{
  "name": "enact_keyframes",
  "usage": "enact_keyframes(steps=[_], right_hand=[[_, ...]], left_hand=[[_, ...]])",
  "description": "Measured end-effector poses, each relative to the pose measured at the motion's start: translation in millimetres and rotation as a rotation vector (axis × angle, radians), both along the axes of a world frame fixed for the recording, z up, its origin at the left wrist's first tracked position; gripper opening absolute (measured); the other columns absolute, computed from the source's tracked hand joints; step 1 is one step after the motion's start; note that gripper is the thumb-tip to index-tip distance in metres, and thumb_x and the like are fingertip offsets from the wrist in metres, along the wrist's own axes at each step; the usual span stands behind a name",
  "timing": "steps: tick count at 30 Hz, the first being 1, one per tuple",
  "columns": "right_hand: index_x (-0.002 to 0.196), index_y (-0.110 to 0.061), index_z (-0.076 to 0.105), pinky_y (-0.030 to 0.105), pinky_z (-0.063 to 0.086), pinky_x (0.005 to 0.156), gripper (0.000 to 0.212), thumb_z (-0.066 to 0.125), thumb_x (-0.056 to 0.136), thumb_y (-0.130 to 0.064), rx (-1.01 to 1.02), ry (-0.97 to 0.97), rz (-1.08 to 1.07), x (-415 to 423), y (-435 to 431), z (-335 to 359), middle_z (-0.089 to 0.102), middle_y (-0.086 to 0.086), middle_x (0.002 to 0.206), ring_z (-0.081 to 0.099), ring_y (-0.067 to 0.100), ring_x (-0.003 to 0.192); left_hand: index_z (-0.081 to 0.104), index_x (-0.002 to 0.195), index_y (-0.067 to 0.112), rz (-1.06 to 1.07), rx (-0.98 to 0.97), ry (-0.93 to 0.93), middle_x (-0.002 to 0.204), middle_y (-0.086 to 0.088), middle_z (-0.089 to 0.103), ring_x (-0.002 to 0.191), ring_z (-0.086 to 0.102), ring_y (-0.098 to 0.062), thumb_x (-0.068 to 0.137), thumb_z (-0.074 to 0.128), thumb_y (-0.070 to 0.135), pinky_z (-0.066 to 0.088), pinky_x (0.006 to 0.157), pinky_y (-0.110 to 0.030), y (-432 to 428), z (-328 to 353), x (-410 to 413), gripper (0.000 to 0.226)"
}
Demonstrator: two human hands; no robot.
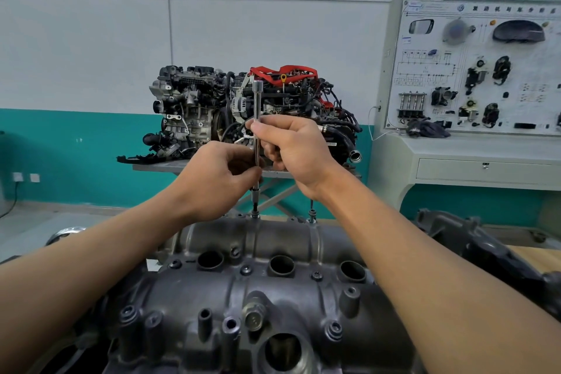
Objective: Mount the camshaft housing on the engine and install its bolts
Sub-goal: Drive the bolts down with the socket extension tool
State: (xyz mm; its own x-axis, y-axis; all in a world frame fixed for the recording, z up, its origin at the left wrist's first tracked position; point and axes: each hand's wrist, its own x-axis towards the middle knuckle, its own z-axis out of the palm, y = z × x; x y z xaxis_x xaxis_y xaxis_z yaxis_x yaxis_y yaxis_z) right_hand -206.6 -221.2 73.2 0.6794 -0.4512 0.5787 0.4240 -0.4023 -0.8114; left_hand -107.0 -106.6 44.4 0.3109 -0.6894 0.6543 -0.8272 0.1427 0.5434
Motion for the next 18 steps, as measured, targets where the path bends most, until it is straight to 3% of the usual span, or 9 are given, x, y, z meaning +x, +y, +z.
enact_keyframes(steps=[4,7,9,13,18], right_hand=[[0.095,0.0,0.07,0.008,0.038,0.043,0.011,0.07,0.09,-0.009,-0.021,-0.038,-0.049,0.9,-0.5,-1.1,0.056,-0.017,0.046,0.051,-0.003,0.042],[0.083,-0.007,0.068,0.01,0.042,0.048,0.01,0.077,0.083,-0.009,-0.004,-0.064,-0.073,2.6,-1.2,-1.6,0.062,-0.007,0.061,0.054,-0.003,0.049],[0.079,-0.011,0.066,0.011,0.044,0.05,0.014,0.08,0.08,-0.011,-0.01,-0.068,-0.088,3.4,-1.5,-2.5,0.063,-0.002,0.067,0.057,0.0,0.054],[0.079,-0.012,0.065,0.008,0.039,0.045,0.012,0.076,0.085,-0.012,0.002,-0.056,-0.036,1.0,-1.5,-0.9,0.059,-0.013,0.053,0.053,-0.002,0.045],[0.082,-0.012,0.07,0.011,0.034,0.042,0.015,0.064,0.095,-0.015,-0.023,0.015,0.005,-0.2,-0.9,0.6,0.044,-0.006,0.052,0.039,0.004,0.044]], left_hand=[[0.078,0.089,0.016,-0.01,0.006,0.043,0.078,0.002,0.078,0.076,0.074,-0.015,0.089,0.072,0.015,0.059,0.07,-0.023,-1.2,0.8,0.8,0.006],[0.075,0.081,0.009,0.039,-0.037,0.079,0.067,-0.002,0.075,0.057,0.069,-0.006,0.079,0.082,0.022,0.054,0.054,-0.016,-1.9,1.9,2.6,0.015],[0.074,0.078,0.007,0.059,-0.051,0.083,0.065,-0.004,0.074,0.053,0.066,-0.005,0.077,0.083,0.02,0.051,0.052,-0.014,-1.2,2.6,3.0,0.016],[0.075,0.083,0.015,0.036,-0.033,0.027,0.074,0.001,0.076,0.068,0.073,-0.009,0.085,0.077,0.014,0.058,0.068,-0.018,-0.6,1.0,2.5,0.003],[0.077,0.097,0.016,-0.036,-0.005,0.005,0.085,0.005,0.079,0.084,0.075,-0.012,0.091,0.062,0.001,0.059,0.08,-0.025,0.8,0.2,-1.0,0.021]])
